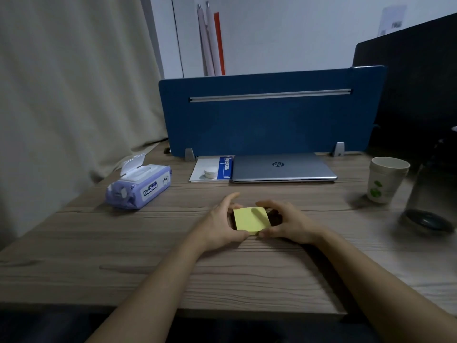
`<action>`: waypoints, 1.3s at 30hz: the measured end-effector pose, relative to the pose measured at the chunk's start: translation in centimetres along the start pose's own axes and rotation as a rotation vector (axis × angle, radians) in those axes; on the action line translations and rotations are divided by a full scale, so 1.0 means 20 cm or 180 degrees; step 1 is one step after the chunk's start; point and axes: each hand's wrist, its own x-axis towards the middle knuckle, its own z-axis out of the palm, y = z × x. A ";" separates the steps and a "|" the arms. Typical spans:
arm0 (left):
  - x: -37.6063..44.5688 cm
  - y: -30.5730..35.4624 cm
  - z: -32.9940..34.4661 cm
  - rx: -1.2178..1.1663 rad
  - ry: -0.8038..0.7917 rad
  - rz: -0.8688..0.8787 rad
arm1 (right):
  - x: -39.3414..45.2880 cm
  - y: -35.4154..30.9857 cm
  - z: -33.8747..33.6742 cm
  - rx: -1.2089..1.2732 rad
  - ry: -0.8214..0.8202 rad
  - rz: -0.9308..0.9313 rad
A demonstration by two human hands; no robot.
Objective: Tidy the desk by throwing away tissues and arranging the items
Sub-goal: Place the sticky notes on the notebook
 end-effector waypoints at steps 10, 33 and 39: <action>0.18 -0.13 -0.06 -0.0150 -0.0093 0.0091 | 0.16 0.05 0.02 -0.0220 0.0298 -0.0004; 0.77 -0.57 -0.29 0.0688 0.1177 -0.0555 | 1.11 0.17 0.03 -0.0805 0.1816 0.0207; 0.77 -0.56 -0.28 0.0973 0.1302 -0.0374 | 1.34 0.22 0.00 -0.0440 0.0895 0.0593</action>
